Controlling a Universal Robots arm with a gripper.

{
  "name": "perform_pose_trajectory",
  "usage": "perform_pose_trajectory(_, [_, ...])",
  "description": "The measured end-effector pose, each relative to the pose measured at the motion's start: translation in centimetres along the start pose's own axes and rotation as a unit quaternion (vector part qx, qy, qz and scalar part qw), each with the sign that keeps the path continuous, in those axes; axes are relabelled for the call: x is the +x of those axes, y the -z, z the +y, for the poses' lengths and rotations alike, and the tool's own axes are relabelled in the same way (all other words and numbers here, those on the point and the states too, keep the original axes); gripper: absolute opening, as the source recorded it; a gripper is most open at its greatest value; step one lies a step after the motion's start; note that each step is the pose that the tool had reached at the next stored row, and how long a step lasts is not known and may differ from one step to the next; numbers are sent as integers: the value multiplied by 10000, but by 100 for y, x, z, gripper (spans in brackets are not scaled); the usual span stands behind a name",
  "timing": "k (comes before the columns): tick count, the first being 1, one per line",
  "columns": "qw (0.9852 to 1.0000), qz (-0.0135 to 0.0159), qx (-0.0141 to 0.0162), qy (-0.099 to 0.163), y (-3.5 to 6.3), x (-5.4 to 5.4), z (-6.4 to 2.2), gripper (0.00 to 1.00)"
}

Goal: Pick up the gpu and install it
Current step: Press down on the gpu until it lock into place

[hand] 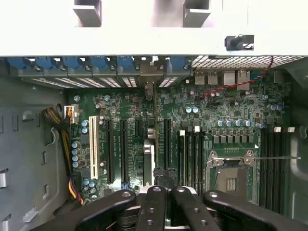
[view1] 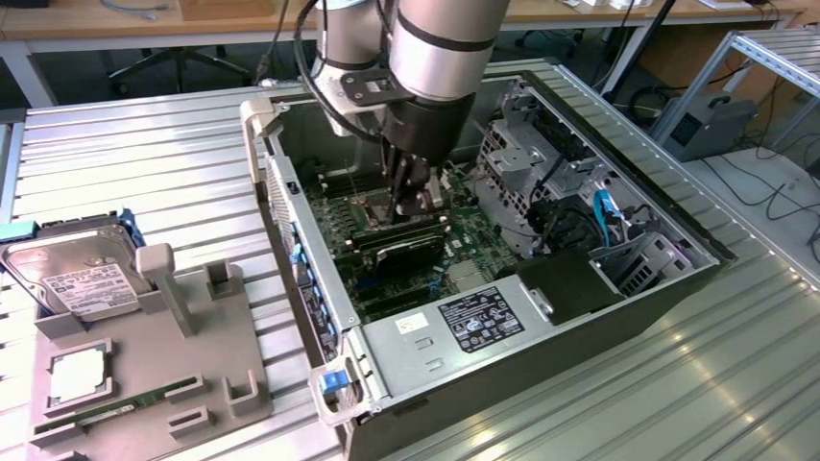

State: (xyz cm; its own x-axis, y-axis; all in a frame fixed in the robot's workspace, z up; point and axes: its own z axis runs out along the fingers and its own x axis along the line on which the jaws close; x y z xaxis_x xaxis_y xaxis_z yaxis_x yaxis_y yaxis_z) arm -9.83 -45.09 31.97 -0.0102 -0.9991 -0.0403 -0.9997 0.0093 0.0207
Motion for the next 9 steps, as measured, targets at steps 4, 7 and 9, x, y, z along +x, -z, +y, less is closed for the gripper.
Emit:
perform_pose_trajectory(4, [10000, 51, 1, -2, 255, -16, 3, 11])
perform_pose_trajectory(7, [10000, 51, 1, -1, 255, -16, 3, 11])
perform_pose_trajectory(9, [10000, 51, 1, -1, 255, -16, 3, 11])
